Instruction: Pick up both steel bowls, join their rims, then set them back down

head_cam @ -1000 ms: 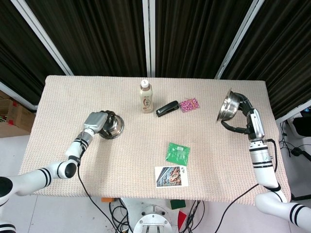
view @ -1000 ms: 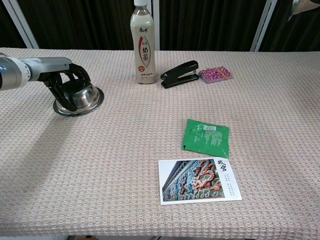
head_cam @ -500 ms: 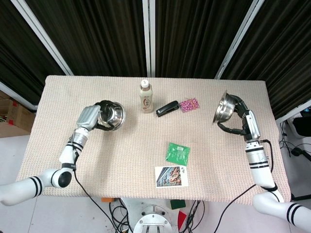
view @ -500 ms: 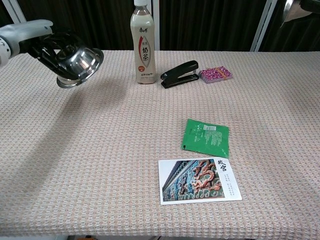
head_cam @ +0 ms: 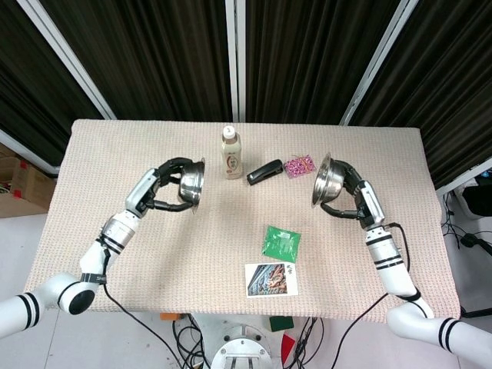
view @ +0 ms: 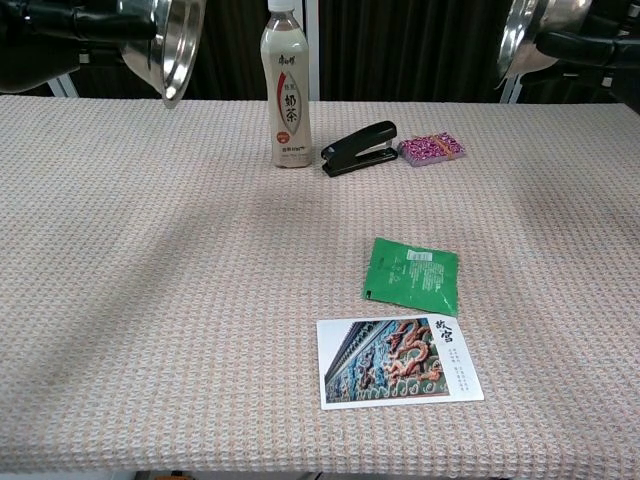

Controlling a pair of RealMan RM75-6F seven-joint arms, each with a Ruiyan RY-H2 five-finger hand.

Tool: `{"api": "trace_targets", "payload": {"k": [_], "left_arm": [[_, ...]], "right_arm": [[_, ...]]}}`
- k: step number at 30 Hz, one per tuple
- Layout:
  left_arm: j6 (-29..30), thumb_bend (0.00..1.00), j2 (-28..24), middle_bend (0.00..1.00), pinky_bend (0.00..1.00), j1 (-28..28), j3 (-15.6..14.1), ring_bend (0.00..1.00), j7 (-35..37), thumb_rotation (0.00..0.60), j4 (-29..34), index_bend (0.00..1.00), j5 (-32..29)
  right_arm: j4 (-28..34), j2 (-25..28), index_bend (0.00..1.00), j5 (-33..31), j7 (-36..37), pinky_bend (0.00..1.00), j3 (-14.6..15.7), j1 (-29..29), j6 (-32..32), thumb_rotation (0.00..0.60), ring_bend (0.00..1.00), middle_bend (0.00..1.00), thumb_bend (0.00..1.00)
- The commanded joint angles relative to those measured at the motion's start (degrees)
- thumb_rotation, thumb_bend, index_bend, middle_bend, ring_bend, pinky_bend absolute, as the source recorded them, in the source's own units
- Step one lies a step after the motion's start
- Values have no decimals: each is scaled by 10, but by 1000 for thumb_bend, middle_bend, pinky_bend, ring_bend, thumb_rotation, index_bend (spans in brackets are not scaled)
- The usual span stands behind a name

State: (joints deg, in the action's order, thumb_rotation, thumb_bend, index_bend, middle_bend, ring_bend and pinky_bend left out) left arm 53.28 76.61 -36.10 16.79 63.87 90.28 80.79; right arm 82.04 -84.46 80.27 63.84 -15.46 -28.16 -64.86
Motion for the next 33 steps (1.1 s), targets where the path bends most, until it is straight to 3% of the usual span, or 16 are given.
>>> {"api": "trace_targets", "payload": {"k": [1,5,12,19,33], "left_arm": [[10,127,11,578,792,-23,-1,524,95,600,-6,605,78],[17,128,45,597,794,-38,4,528,60,600,-18,627,54],[48,125,115,587,790,-46,31,523,-114,600,-26,623,-53],[90,126,157,568,779,-51,52,513,-235,600,-19,606,-104],[122,125,208,570,763,-59,69,508,-295,600,-20,609,-120]], "right_arm": [[-5,-17,617,9,17,357,4,-13,10,600,297,437,176],[-9,-36,618,14,16,362,2,-25,12,600,297,437,176],[-15,-78,620,11,8,371,-8,-54,22,600,297,437,176],[-38,-119,620,-2,-6,371,-25,-82,31,600,297,437,176],[-86,-175,621,-21,11,371,-67,-136,47,600,297,437,176]]}}
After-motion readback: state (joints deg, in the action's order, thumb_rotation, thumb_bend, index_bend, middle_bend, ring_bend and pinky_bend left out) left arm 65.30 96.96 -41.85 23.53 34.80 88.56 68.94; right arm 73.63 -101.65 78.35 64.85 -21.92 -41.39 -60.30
